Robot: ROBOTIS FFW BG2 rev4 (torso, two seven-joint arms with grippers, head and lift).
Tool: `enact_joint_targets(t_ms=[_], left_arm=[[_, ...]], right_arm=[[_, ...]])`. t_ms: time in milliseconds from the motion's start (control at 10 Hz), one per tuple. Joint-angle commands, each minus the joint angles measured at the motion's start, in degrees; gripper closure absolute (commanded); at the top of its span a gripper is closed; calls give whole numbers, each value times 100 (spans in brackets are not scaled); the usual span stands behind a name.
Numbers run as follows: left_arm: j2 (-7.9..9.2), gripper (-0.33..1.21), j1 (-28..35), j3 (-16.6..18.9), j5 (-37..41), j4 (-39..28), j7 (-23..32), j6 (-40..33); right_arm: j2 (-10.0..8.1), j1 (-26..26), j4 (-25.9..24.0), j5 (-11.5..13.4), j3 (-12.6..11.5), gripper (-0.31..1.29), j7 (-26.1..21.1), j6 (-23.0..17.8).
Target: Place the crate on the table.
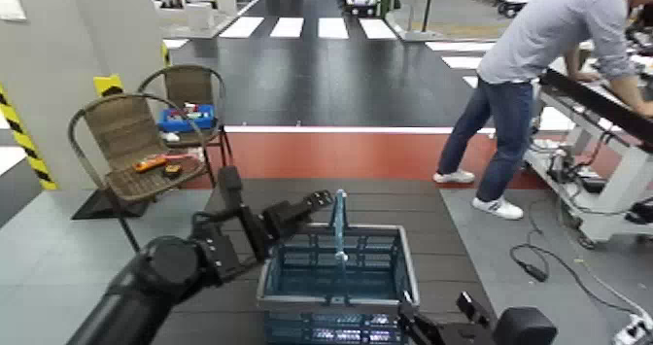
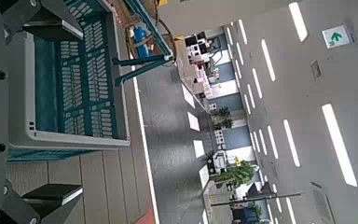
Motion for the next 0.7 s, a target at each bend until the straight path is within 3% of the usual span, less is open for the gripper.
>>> enact_joint_targets(t_ms=[100,400,500,700], left_arm=[[66,13,806,923,-715,-1442,318,-300],[66,11,1781,1538,-970,-2383,529,-617],[83,10,2071,1573,-1076,-2558,485,-872],[92,8,2537,1415,-1234,-2418,-209,-2032]], right_arm=[[5,3,-8,3,-1,15,4,26],[14,3,-16,-6,-10,15,4,44],[14,3,-8,-6,-10,15,13,44],[22,3,-8,-32,-19,15,30,70]])
